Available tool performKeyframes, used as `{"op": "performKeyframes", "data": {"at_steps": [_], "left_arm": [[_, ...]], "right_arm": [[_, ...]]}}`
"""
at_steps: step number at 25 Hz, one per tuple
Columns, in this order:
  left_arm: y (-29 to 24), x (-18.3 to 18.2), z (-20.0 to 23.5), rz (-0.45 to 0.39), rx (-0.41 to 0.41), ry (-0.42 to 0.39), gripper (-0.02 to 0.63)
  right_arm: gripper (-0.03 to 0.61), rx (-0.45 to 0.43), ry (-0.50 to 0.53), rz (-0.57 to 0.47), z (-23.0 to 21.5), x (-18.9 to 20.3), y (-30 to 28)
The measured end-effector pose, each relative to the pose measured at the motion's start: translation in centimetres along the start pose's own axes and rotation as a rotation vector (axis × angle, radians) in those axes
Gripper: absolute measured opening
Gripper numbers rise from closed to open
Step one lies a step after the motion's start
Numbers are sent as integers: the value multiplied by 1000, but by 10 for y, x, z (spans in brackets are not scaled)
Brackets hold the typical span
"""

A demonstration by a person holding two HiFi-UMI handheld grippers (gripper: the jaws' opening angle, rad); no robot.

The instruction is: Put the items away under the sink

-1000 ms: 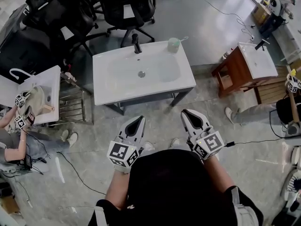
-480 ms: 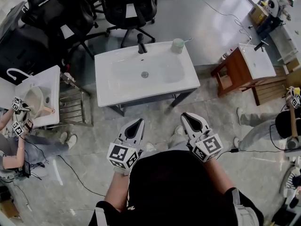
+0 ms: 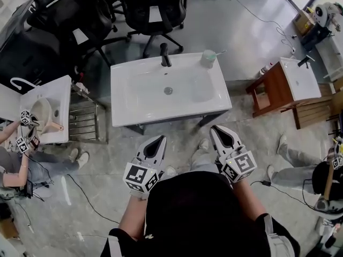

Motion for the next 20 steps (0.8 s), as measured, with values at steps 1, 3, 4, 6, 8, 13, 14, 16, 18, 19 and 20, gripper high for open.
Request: {"op": "performKeyframes", "data": {"at_steps": [1,3,4,6,8,13,14,16,18,19,20], "left_arm": [[-7,-2,0,4,-5,0,23],[-22,-6,-2,10,-18,3,23],[-30,-9,-3,11,-24,6,23],[-47,-16,-8,15,-36,8,23],[-65,-24,-12,17,-48,8,23],[-108,-43,-23,21,-72,7,23],[-116,-46,-25,23,-77,8,23],[-133,-50,-30,27,-90,10,23],[-149,-54,-37,34,-103,9,23],[-157,-55,-41,38,-110,9,23],[-165,-57,-43,42,-118,9,23]], "right_arm": [[46,-4,-2,-1,-8,-2,-3],[46,-13,-6,-1,-26,-5,-8],[46,-20,-9,0,-36,-7,-10],[46,-34,-15,4,-56,-11,-14],[46,-46,-22,6,-77,-16,-20],[46,-73,-44,6,-126,-28,-31],[46,-80,-46,5,-135,-30,-33],[46,-92,-50,3,-155,-34,-35],[46,-103,-55,0,-175,-37,-35],[46,-109,-58,-2,-184,-39,-35],[46,-116,-63,-4,-194,-40,-36]]}}
Point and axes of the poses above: the fingertips, and each gripper's own axes: y backward along the fingers, z to its left, x out of its underside, the point moved 10 cm from there along y, backward along the fingers, and after that the axes turned 8 degrees about z, right-handed, at the moved point
